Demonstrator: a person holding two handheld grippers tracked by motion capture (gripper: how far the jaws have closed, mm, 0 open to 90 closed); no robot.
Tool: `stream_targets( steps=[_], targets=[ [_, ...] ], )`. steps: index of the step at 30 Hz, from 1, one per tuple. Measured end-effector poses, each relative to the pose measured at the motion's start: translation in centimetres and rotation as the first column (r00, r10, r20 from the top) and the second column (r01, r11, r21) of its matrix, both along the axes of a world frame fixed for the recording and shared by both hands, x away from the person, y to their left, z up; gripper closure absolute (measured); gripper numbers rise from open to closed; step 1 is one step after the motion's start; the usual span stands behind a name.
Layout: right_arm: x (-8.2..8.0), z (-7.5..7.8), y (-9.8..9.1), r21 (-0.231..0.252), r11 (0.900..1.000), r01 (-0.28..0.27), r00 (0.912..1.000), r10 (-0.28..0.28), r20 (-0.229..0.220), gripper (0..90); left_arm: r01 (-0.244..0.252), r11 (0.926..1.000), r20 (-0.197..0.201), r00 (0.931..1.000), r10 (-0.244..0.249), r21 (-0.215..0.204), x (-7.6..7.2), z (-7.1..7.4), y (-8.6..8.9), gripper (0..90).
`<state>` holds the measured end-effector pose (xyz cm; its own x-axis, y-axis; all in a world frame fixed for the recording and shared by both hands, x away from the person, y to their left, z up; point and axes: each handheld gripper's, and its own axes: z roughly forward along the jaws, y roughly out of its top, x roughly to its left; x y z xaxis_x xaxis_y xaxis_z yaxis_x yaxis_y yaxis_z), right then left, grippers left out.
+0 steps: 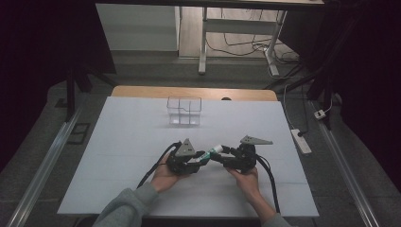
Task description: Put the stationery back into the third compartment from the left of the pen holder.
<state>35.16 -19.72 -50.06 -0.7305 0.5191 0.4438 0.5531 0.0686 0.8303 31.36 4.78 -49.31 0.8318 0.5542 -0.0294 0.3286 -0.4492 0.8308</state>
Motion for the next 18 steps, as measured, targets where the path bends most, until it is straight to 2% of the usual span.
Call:
stream_targets(
  steps=[3,11,13,16,18],
  targets=[
    [0.00,0.10,-0.07,0.014,0.9998,0.012,0.9999,-0.012,0.003,40.1,0.000,1.0000,-0.008,1.0000,0.000,0.008,0.13,-0.16,-0.06,65.4],
    [-0.10,0.43,-0.14,0.070,0.9976,0.002,1.0000,-0.002,0.008,48.5,0.002,0.9987,-0.024,0.9997,-0.001,0.051,0.27,-0.66,-0.52,65.5],
    [-0.07,0.44,-0.10,0.086,0.9963,-0.008,1.0000,0.008,0.003,50.2,0.003,0.9984,-0.018,0.9998,-0.001,0.056,0.24,-0.70,-0.58,65.6],
    [-0.04,0.30,0.10,0.070,0.9973,-0.021,0.9998,0.021,0.001,50.8,-0.002,0.9980,0.024,0.9997,0.000,0.064,-0.07,-0.59,-0.68,65.7],
    [-0.02,0.10,0.41,0.065,0.9967,-0.049,0.9986,0.050,-0.013,53.6,0.006,0.9990,0.038,0.9993,-0.008,0.045,-0.23,-0.39,-0.72,65.8]
  ],
)
